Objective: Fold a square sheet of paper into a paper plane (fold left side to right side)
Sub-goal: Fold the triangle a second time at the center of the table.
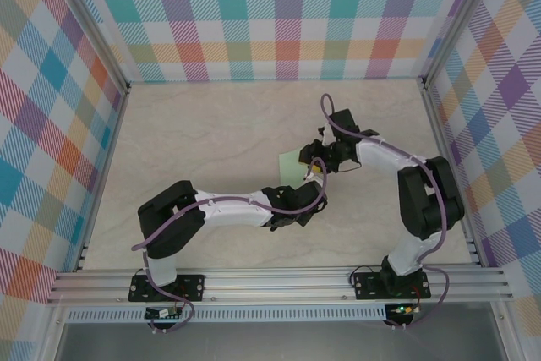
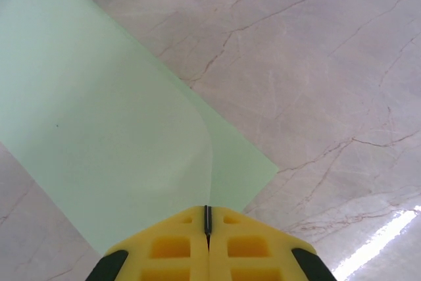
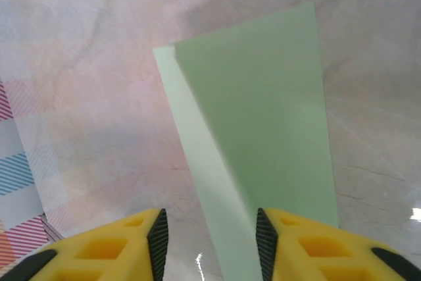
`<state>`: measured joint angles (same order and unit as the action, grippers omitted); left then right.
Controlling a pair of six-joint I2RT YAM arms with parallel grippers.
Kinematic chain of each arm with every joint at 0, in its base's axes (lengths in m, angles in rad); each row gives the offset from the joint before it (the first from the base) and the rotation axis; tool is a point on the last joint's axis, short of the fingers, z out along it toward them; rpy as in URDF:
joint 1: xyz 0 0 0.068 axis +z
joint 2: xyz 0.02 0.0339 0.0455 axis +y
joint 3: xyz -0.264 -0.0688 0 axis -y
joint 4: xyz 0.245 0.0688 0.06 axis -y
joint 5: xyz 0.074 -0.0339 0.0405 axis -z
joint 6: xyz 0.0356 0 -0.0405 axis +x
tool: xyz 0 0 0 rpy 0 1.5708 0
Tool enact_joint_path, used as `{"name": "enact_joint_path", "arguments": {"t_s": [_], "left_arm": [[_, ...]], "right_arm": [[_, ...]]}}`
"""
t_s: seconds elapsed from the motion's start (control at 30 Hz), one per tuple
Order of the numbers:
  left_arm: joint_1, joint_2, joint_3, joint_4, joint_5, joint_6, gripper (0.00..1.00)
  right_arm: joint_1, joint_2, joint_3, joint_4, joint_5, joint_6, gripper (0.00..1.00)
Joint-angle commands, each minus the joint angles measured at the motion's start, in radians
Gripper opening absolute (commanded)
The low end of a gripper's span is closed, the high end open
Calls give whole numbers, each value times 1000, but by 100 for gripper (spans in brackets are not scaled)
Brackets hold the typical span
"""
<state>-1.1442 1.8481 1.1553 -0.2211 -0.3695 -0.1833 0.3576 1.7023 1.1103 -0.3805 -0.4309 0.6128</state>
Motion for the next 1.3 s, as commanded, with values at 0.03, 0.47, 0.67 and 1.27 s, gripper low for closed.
{"name": "enact_joint_path", "arguments": {"t_s": [0.03,0.47,0.67,1.27], "left_arm": [[28,-58,-45,48,85,-47,0],[162,-148,-144,160,303,-153,0],[206,-177,-183,170,347,-170,0],[294,-200,-224,253,522,-230,0]], "right_arm": [[-42,-114,27,-38,18,-37,52],[-93,-481,-326,57,18,-23,27],[-46,-472,-494,175,-31,35,16],[133,-228,-449,232,124,59,12]]}}
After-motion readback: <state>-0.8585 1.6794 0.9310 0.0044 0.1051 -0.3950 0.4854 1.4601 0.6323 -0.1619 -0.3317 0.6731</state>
